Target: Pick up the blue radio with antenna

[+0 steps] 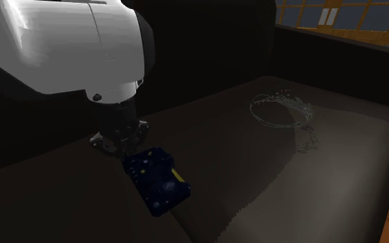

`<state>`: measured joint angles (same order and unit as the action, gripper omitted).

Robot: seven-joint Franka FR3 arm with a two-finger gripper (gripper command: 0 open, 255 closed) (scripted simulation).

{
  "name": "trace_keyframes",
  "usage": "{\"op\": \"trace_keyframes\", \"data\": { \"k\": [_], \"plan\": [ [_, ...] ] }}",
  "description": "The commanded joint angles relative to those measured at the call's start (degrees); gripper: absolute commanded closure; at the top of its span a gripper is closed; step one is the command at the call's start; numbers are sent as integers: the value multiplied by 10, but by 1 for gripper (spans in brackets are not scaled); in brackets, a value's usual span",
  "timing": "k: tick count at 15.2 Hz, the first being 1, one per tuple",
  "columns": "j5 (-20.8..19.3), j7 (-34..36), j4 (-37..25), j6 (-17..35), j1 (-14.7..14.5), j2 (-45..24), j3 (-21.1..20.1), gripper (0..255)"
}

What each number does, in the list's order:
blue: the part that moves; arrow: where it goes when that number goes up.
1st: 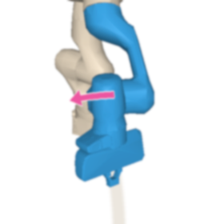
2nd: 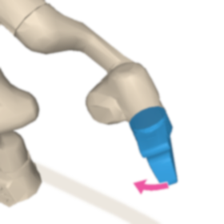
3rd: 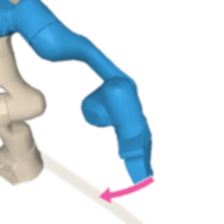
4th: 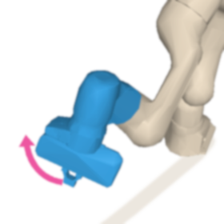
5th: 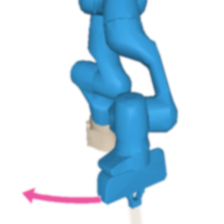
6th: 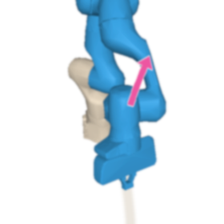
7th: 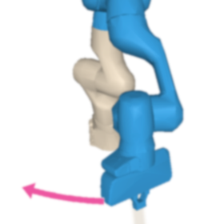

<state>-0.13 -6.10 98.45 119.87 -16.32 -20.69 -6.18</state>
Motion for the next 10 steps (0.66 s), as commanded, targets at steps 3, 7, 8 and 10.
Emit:
{"op": "trace_keyframes", "data": {
  "k": [3, 7, 8, 10],
  "plan": [
    [1, 1, -15, -26, 0, 11, -1, 255],
    [2, 1, -34, -54, 0, 20, -1, 255],
    [2, 1, -39, -61, 0, 22, -1, 255],
    [2, 1, -40, -62, 0, 22, -1, 255]
  ]
}}
